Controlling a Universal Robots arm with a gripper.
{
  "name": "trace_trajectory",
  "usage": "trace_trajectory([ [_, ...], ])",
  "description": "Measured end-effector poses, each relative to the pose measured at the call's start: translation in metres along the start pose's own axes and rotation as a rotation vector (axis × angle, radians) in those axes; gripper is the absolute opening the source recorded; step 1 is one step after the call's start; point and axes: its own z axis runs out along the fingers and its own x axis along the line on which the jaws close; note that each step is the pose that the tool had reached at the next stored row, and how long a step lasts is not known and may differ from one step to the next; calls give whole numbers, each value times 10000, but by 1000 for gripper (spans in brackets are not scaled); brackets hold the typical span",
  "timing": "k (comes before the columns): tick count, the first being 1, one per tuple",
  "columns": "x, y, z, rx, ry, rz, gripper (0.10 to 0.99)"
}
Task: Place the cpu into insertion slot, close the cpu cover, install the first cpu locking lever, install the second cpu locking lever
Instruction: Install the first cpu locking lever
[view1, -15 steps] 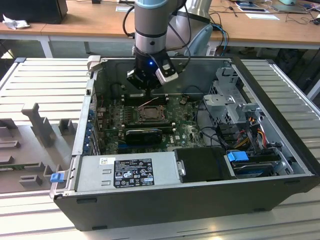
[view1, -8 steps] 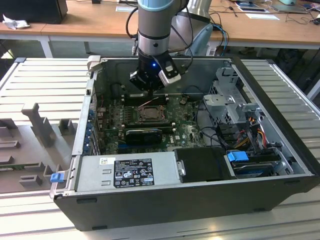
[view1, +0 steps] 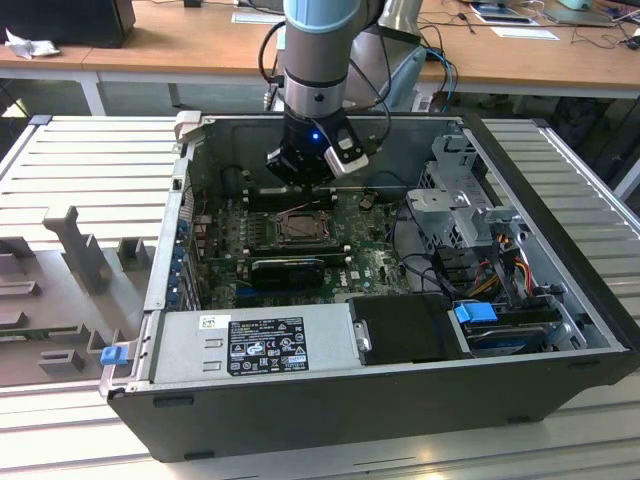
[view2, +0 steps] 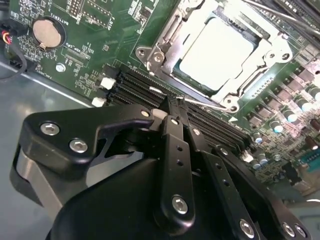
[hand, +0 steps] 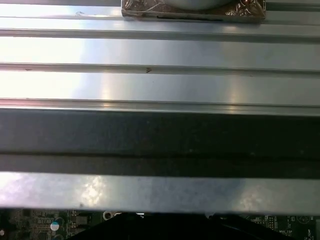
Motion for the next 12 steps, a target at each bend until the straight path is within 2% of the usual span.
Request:
trace_trajectory([
  [5, -58, -8, 61, -1, 6, -48, 106],
  [12, -67, -13, 102, 0, 11, -94, 106],
])
